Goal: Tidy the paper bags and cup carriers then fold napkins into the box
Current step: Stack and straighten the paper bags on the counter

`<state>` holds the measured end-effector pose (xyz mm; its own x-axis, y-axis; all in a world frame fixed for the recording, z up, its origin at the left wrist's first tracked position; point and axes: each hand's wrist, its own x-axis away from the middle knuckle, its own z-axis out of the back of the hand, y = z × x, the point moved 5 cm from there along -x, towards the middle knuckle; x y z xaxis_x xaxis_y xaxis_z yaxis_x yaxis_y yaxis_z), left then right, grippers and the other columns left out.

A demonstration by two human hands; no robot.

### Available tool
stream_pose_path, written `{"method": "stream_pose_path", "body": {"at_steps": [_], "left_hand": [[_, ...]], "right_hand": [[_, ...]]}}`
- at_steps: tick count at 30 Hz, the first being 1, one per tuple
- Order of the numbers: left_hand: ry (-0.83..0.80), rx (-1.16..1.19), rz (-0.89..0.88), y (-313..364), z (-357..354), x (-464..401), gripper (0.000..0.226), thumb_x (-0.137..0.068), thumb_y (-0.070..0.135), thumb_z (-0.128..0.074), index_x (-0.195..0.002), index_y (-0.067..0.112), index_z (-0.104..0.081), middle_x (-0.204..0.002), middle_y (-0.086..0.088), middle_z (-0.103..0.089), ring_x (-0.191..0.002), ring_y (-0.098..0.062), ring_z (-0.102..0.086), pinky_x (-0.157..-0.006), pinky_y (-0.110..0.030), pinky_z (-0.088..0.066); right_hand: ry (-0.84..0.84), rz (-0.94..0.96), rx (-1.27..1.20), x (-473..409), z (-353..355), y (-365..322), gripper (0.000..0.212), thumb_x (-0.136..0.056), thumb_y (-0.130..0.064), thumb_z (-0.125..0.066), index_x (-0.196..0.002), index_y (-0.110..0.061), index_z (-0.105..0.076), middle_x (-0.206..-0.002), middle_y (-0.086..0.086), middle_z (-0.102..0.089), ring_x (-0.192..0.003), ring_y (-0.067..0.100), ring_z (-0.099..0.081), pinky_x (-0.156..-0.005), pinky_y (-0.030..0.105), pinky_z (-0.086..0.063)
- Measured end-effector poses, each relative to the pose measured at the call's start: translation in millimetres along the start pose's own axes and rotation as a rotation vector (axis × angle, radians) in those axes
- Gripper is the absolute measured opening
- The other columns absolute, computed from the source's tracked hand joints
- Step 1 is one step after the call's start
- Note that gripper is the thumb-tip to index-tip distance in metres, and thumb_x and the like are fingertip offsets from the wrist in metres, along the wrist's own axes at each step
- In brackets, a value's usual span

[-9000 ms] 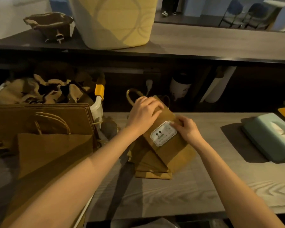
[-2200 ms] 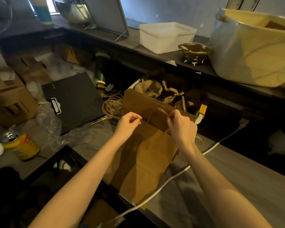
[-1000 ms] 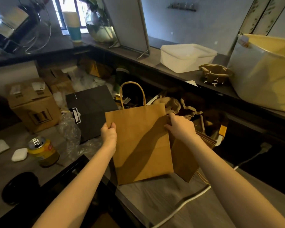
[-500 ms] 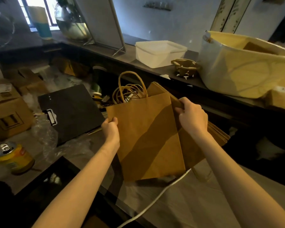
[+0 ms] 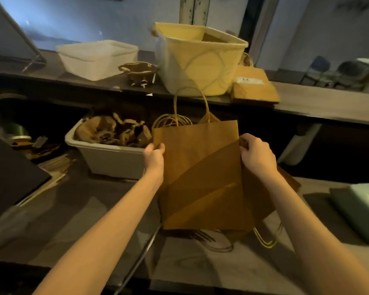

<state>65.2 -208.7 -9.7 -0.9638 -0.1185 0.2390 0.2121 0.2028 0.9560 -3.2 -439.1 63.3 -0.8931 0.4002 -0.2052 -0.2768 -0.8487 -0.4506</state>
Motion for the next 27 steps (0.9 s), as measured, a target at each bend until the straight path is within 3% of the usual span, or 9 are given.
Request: {"method": "stream_pose_path", "body": {"at_steps": [3, 8, 12, 16, 24, 27], "left_hand": [[-0.096, -0.041, 0.043, -12.6, -34.2, 6.6, 0.04, -0.099, 0.028, -0.041, -0.137, 0.015, -0.042, -0.131, -0.003, -0.051, -0.119, -0.026, -0.048, -0.102, -0.043, -0.036], [-0.146, -0.112, 0.086, -30.3, -67.3, 12.9, 0.037, -0.099, 0.025, -0.043, -0.134, 0.013, -0.044, -0.123, -0.001, -0.053, -0.103, -0.019, -0.049, -0.093, -0.036, -0.036], [-0.167, -0.125, 0.156, -41.3, -76.9, 10.3, 0.039, -0.099, 0.022, -0.044, -0.136, 0.012, -0.042, -0.121, -0.004, -0.052, -0.114, -0.025, -0.049, -0.087, -0.033, -0.035], [-0.191, -0.224, 0.185, -53.2, -75.9, -7.5, 0.027, -0.099, 0.024, -0.044, -0.119, 0.008, -0.052, -0.107, -0.004, -0.057, -0.107, -0.026, -0.053, -0.084, -0.035, -0.039], [-0.186, -0.35, 0.21, -68.5, -72.8, -36.9, 0.019, -0.098, 0.022, -0.045, -0.109, 0.01, -0.054, -0.104, -0.009, -0.058, -0.096, -0.026, -0.055, -0.083, -0.036, -0.042], [-0.177, -0.348, 0.233, -75.0, -75.3, -41.5, 0.024, -0.098, 0.023, -0.046, -0.115, 0.007, -0.052, -0.108, -0.01, -0.057, -0.097, -0.026, -0.054, -0.084, -0.036, -0.041]], "right_hand": [[-0.01, -0.108, -0.001, 2.5, 4.1, 42.9, 0.036, -0.098, -0.02, -0.046, -0.134, -0.023, -0.048, -0.117, 0.006, -0.062, -0.104, 0.028, -0.059, -0.082, 0.038, -0.049], [-0.078, -0.345, -0.144, 11.0, -1.3, 108.0, 0.037, -0.097, -0.028, -0.05, -0.132, -0.017, -0.049, -0.12, 0.007, -0.059, -0.11, 0.031, -0.056, -0.095, 0.049, -0.046], [-0.079, -0.621, -0.385, 14.8, -17.8, 152.0, 0.046, -0.094, -0.026, -0.055, -0.136, -0.013, -0.043, -0.129, 0.013, -0.054, -0.116, 0.035, -0.053, -0.097, 0.051, -0.045], [-0.144, -0.802, -0.535, 13.9, -47.1, 166.8, 0.044, -0.095, -0.022, -0.054, -0.134, -0.005, -0.044, -0.129, 0.02, -0.054, -0.114, 0.04, -0.053, -0.096, 0.05, -0.044], [-0.241, -0.839, -0.523, 16.5, -115.2, 174.3, 0.037, -0.096, -0.028, -0.052, -0.121, -0.001, -0.053, -0.116, 0.019, -0.06, -0.102, 0.034, -0.057, -0.09, 0.044, -0.046], [-0.338, -0.849, -0.465, 18.4, -127.0, 181.7, 0.032, -0.096, -0.029, -0.05, -0.11, -0.002, -0.056, -0.107, 0.018, -0.061, -0.097, 0.033, -0.059, -0.088, 0.043, -0.049]]}}
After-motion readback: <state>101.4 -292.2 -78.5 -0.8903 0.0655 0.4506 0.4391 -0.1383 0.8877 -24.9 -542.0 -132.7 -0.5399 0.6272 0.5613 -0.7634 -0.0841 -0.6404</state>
